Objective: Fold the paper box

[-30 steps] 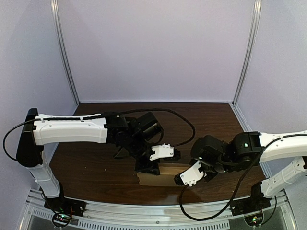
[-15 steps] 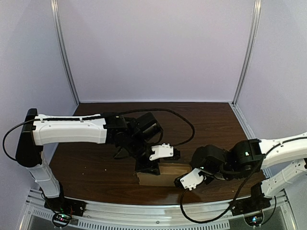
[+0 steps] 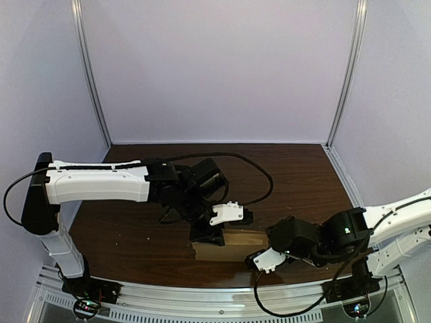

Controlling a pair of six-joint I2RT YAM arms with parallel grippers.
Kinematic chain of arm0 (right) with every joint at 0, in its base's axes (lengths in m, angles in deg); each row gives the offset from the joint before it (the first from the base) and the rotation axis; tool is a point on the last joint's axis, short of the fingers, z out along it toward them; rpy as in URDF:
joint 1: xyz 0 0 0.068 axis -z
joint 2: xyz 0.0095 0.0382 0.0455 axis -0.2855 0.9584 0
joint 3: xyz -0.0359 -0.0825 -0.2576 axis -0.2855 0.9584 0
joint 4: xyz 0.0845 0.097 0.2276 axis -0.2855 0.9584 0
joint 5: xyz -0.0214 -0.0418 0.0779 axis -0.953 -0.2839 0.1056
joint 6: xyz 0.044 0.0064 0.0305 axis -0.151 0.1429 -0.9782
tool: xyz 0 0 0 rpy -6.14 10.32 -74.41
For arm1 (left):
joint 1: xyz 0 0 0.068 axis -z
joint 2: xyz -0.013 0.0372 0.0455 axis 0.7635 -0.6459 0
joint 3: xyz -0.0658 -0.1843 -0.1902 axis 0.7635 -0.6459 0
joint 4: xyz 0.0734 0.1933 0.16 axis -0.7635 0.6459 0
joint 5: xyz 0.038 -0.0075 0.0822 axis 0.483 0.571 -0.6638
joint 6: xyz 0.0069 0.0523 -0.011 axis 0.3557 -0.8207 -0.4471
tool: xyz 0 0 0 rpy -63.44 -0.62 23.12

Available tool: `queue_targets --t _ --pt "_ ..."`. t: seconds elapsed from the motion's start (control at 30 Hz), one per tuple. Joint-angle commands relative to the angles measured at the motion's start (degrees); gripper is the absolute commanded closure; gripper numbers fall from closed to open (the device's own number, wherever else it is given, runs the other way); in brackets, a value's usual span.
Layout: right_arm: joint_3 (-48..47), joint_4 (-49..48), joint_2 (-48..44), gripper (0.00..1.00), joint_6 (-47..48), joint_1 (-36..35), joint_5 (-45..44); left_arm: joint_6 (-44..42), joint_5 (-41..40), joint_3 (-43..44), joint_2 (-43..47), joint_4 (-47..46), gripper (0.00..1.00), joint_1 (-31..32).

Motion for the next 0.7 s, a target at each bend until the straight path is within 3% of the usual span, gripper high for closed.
queue_targets --t 0.0,0.67 --pt "5.6 3.39 1.96 0.8 3.42 -3.0 1.1 0.39 -7.89 -2.91 -2.82 -2.05 0.69 -0.71" --pt "8.21 -0.71 0.57 0.74 4.89 -4.6 -1.86 -3.02 -5.59 -4.27 -1.14 -1.54 0.65 -0.66"
